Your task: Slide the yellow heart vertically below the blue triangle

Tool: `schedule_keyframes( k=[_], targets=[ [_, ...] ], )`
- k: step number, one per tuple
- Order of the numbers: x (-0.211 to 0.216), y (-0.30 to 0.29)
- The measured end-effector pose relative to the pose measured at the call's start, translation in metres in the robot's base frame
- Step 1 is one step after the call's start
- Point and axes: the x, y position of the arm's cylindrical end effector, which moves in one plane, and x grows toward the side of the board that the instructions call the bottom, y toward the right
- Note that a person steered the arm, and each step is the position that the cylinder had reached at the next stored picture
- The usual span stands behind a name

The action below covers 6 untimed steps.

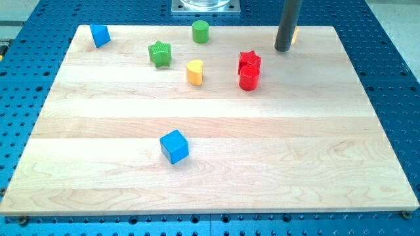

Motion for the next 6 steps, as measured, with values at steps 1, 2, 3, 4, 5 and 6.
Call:
schedule_keyframes(
  k=[1,2,3,4,5,6],
  targets=[
    [0.008,-0.015],
    [0.028,-0.035],
    [0.028,-0.092],
    [0.039,-0.139],
    [0.095,-0.165],
    [0.121,-0.218]
  ],
)
